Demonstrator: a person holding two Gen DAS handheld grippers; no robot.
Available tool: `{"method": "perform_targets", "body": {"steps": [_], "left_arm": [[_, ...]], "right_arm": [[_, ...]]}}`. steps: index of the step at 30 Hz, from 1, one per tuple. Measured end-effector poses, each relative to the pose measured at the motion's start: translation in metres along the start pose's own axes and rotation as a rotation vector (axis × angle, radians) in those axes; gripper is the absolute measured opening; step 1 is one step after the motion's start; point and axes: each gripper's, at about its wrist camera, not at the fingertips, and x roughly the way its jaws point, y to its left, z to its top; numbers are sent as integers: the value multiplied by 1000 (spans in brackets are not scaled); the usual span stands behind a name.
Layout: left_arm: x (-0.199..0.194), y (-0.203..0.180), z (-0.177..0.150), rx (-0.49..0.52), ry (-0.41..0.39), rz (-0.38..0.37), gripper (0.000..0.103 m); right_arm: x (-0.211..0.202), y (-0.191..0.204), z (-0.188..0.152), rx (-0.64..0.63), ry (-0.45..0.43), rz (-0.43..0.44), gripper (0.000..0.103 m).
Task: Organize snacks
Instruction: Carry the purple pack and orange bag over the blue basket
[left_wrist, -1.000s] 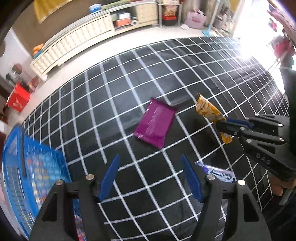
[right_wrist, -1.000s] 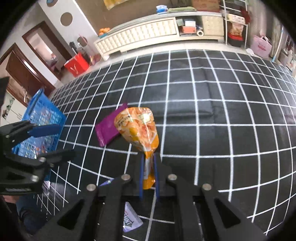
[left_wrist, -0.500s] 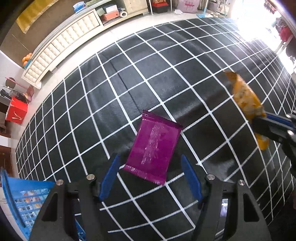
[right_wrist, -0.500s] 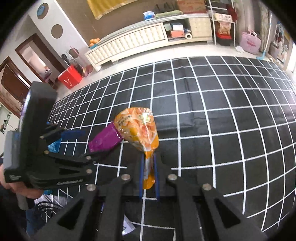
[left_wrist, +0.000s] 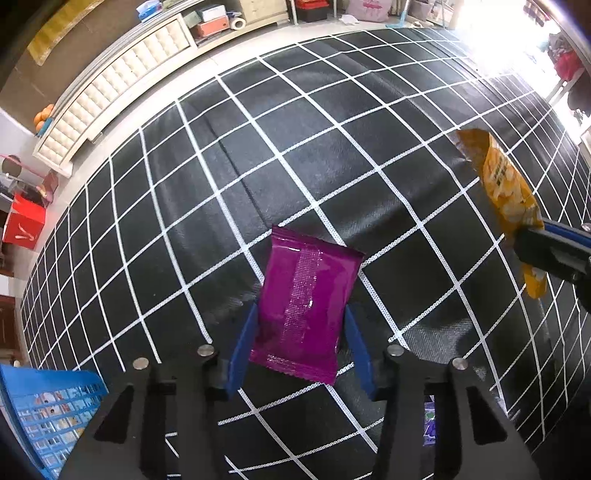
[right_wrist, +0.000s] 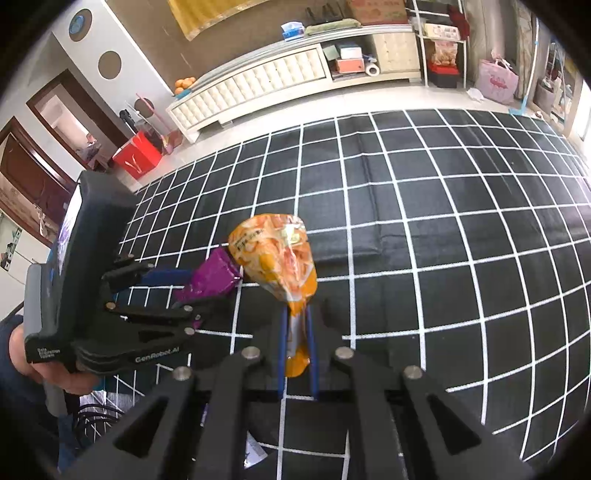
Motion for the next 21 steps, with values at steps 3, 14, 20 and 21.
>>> {"method": "perform_targets", "body": {"steps": [3,14,20,21], "left_arm": [[-16,4,-7,-39,-58,-33,25],[-45,24,-34,-94,-94,-34,5],[-55,13,-36,13,-110,27,75],[-56,10,-35,36,-118,42,75]], "right_arm": [[2,1,-3,-4,8,-10,13],[-6,15,-16,-17,-8,-4,13],[-6,17,-15,-31,-11,5,13],[-5,16,-14,-34,-10,3,13]]}}
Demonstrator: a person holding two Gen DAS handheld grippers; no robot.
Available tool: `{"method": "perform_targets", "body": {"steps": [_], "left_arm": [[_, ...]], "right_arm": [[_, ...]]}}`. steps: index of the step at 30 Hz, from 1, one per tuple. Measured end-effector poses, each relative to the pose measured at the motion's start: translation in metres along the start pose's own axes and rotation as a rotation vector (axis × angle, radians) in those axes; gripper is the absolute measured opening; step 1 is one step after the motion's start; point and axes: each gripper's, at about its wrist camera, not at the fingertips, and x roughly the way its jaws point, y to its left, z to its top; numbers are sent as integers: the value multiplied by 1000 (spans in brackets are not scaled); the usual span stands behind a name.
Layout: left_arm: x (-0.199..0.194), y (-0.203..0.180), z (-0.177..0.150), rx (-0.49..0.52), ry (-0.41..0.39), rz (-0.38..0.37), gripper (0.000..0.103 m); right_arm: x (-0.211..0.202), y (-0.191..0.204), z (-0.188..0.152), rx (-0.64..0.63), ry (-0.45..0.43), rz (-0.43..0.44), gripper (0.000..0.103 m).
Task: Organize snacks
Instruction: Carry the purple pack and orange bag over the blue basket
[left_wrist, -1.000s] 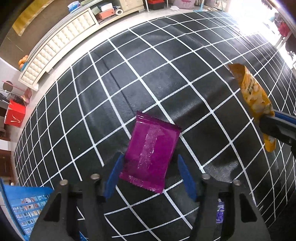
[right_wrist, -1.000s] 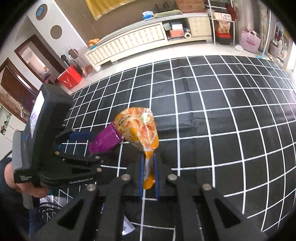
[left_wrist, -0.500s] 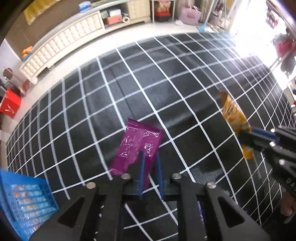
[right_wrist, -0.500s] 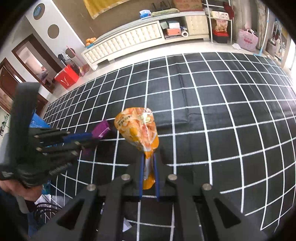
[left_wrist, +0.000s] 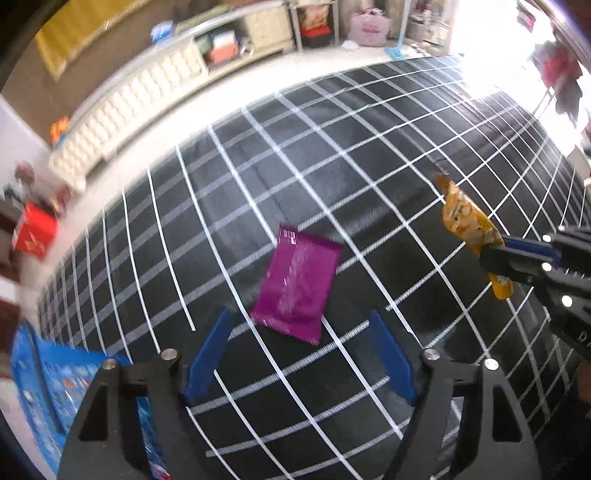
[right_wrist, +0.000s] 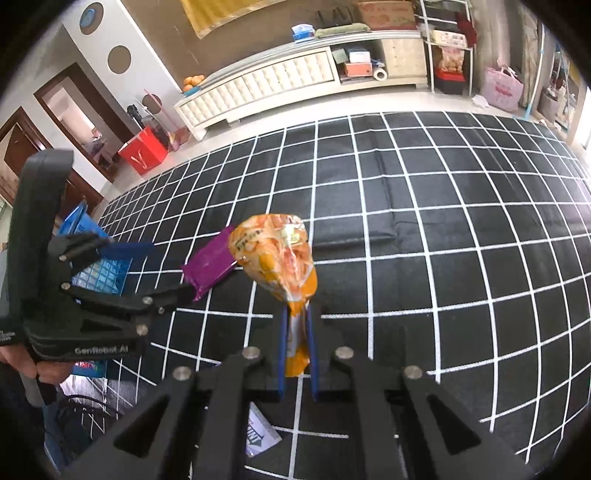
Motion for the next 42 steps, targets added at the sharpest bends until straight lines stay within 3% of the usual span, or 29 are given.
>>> {"method": "perform_targets", "body": {"steps": [9,17,18,19,21,26,34,39,42], "left_arm": [[43,1,15,46,106,67,76],[62,10,19,-10,121,-7,76],[63,12,19,-24,125,-15,73],[63,14,19,-38,125,-47,58],[62,13,17,-58,130,-97,46],[60,6,12,-48,120,-72,45],[33,13,4,-88,74,-36,45],[-11,20,-12,-105,26,-33,45],[-46,26,-26,-118,-10,-10,45]], "right_arm": [[2,-4,3,9,4,-12,13],[5,-8,7,20,19,-14,13],[6,-8,7,20,23,-14,13],[7,-8,7,24,27,-17,13],[9,-7,6,26,33,-14,13],[14,-3,7,23,45,-12,13],[10,9,3,2,51,-13,13],[-5,28,1,-22,34,-24,13],[-19,41,-1,-1,38,15,13]]}}
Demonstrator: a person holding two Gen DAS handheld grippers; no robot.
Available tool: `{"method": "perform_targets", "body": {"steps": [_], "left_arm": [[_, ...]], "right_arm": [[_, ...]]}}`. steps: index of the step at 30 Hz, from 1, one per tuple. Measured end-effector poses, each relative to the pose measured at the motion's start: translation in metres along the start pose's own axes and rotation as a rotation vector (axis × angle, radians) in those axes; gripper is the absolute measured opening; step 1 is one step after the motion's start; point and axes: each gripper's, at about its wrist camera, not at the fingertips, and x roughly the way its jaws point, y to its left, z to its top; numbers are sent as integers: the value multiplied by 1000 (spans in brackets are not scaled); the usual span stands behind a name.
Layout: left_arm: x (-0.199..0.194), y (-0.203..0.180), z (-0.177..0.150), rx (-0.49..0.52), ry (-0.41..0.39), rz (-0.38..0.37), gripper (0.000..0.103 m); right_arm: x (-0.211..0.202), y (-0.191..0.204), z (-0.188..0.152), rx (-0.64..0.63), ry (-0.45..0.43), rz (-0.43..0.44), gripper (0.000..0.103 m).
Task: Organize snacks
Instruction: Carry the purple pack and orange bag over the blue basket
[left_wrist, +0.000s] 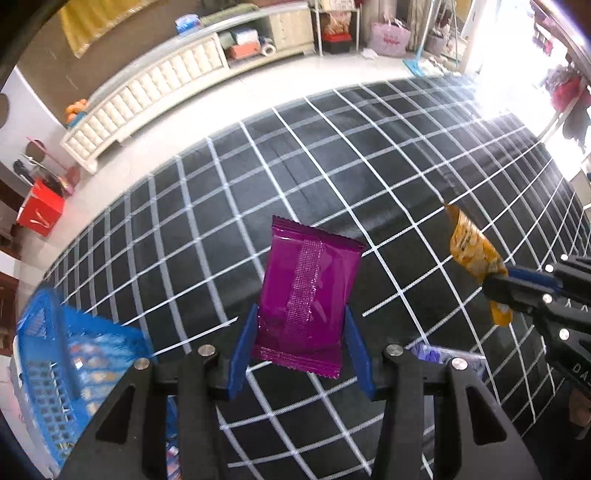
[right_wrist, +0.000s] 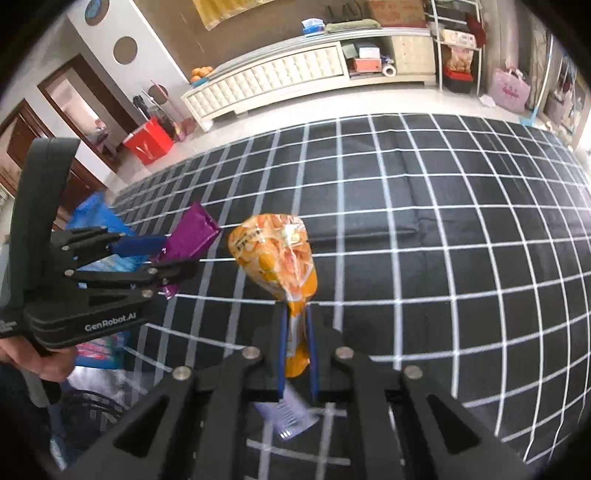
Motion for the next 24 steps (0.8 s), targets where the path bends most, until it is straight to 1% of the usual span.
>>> {"method": "perform_targets", "body": {"steps": [6,9,12,15,19,24], "left_arm": [[-67,20,-24,-44,-103,-17,45],[-99,31,-38,-64,-157,-22,45],[-126,44,-59,-88,-194,-19,45],[-145,57,-79,-111,-217,-6,45],[-163,87,-109,-152,-237,7,45],[-172,123,-139,-210,-244,30,45]], "right_arm": [[-45,47,3,-91,-57,-19,13],[-62,70,4,-121,-81,-19,13],[-75,97,0,-158,-95,-14,13],[-82,123,-5,-191,-107,-5,13],[-85,154,-9,-231,-110,11,13],[-77,194,-15,-284,-98,38,13]]}}
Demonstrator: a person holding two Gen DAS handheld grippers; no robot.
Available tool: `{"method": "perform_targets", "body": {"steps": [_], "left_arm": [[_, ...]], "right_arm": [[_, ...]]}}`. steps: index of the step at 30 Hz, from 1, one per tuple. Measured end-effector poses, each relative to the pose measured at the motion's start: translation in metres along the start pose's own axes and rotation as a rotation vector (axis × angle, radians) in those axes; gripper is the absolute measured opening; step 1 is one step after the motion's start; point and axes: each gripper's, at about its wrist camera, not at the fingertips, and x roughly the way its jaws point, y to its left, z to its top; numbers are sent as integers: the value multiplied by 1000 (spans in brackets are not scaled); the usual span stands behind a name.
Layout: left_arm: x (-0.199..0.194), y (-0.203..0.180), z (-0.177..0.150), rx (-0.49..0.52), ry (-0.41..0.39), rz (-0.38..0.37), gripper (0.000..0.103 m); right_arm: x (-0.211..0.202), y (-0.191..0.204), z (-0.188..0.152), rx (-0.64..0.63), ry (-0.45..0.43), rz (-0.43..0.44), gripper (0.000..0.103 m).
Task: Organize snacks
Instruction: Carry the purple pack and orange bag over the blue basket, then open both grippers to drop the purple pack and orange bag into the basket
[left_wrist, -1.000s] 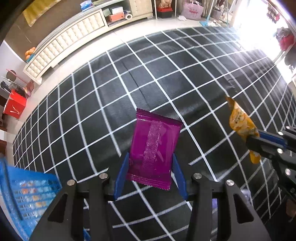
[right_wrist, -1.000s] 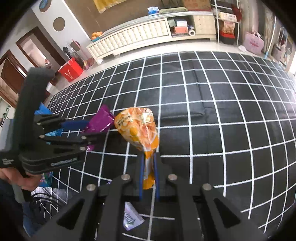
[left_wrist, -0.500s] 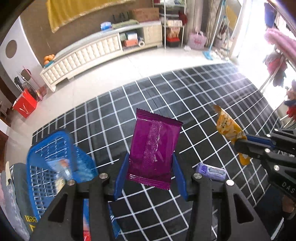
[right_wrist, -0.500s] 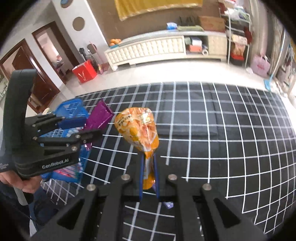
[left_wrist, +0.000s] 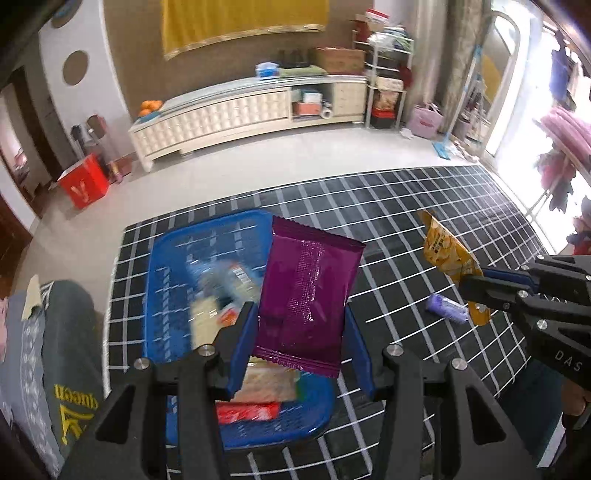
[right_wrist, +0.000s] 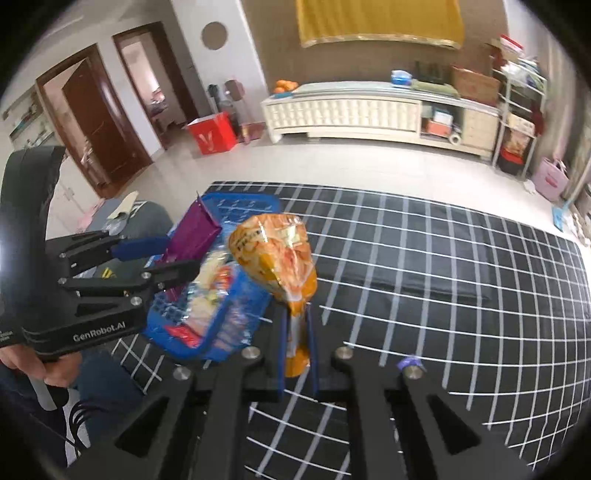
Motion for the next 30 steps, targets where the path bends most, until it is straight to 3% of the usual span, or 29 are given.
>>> {"method": "perform_targets", "body": {"steps": [10,20,24,30], "left_arm": [[-5,67,-40,-87,34,29,45],[21,91,-62,-127,85,10,45],[25,96,-67,-129,73,-6,54],[20,103,-70,-128,56,0,54]], "right_arm": [[39,61,5,-81,65,18,13],[60,91,1,-146,116,-15,13],[66,93,0,-151,132,-30,13],[79,99,-1,-151,158,-40,13]]}}
